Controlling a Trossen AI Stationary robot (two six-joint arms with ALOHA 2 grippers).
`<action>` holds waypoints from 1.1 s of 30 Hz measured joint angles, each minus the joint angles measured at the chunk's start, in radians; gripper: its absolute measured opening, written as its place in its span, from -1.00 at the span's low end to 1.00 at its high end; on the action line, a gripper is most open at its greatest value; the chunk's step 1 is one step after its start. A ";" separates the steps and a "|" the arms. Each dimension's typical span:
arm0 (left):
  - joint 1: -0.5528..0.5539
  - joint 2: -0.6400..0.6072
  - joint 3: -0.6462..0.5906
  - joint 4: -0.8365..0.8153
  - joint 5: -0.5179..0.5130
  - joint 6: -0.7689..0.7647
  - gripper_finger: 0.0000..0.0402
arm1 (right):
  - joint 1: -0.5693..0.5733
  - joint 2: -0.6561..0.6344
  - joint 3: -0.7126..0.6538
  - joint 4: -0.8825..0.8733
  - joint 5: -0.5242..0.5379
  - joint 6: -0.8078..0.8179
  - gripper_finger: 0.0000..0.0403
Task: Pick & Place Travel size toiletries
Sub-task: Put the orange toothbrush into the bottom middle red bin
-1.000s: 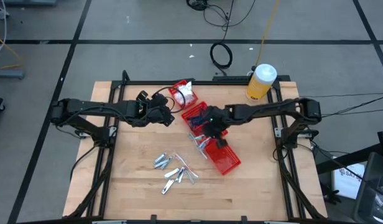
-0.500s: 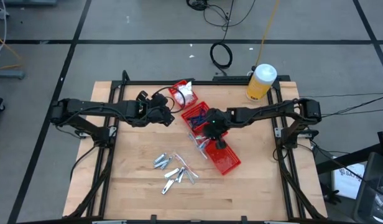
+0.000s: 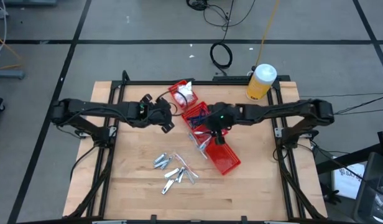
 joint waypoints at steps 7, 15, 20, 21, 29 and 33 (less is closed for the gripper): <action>-0.054 0.083 -0.017 0.023 0.060 0.084 -0.89 | 0.058 -0.075 -0.041 0.140 -0.104 0.081 -0.17; -0.118 0.170 -0.132 0.255 0.536 0.512 -0.89 | 0.103 -0.076 -0.049 0.155 -0.099 0.072 -0.16; -0.159 0.214 -0.169 0.415 0.654 0.566 -0.89 | 0.103 -0.076 -0.049 0.156 -0.098 0.074 -0.18; -0.162 0.224 -0.169 0.431 0.655 0.553 -0.89 | 0.103 -0.076 -0.049 0.159 -0.098 0.078 -0.18; -0.148 0.319 -0.170 0.467 0.756 0.427 -0.76 | 0.100 -0.076 -0.049 0.170 -0.097 0.070 -0.19; -0.143 0.342 -0.170 0.464 0.735 0.379 -0.44 | 0.100 -0.076 -0.049 0.171 -0.096 0.092 -0.19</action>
